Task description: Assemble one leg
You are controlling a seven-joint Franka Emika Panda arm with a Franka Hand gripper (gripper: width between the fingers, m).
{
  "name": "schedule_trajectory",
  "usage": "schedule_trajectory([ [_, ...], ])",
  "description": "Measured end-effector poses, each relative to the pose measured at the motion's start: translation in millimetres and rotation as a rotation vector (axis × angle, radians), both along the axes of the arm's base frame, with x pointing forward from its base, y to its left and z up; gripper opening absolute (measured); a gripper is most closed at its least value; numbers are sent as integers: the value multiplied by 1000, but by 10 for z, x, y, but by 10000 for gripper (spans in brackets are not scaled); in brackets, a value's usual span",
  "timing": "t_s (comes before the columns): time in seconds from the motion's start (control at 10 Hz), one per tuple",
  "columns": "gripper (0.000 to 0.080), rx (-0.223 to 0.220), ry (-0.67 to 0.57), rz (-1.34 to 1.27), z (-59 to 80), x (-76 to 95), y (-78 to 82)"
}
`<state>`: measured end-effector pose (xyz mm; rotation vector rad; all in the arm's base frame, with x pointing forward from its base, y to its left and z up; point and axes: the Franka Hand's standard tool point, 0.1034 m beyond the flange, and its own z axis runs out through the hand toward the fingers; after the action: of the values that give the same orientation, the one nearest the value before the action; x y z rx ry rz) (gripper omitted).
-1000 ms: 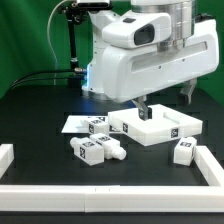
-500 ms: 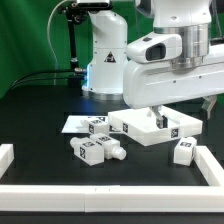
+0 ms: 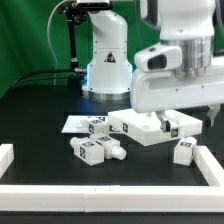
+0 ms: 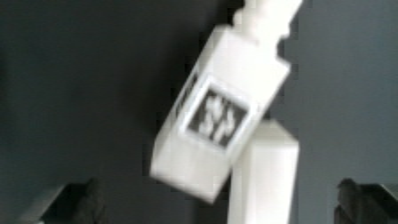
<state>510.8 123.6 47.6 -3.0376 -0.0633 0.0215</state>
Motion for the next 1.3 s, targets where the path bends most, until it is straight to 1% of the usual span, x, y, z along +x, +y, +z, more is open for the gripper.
schedule_trajectory([
  [0.1, 649, 2, -11, -3, -140, -29, 60],
  [0.2, 649, 4, -27, 3, -251, -42, 90],
  [0.3, 649, 4, -22, -5, -336, -71, 95],
  [0.4, 649, 4, -18, -5, -357, -90, 142],
  [0.5, 649, 4, -20, 3, -354, -87, 148],
  [0.6, 553, 4, -19, 3, -355, -88, 145],
  [0.7, 417, 0, -16, -3, -366, -95, 105],
  [0.8, 417, -6, -14, -12, -375, -93, 45],
  [0.9, 282, -8, -14, -16, -377, -87, 18],
  [1.0, 282, -8, -15, -14, -376, -86, 22],
  [1.1, 282, -8, -20, 18, -348, -59, -13],
  [1.2, 282, -10, -18, 44, -276, -33, -101],
  [1.3, 282, -14, -7, 82, -115, -8, -236],
])
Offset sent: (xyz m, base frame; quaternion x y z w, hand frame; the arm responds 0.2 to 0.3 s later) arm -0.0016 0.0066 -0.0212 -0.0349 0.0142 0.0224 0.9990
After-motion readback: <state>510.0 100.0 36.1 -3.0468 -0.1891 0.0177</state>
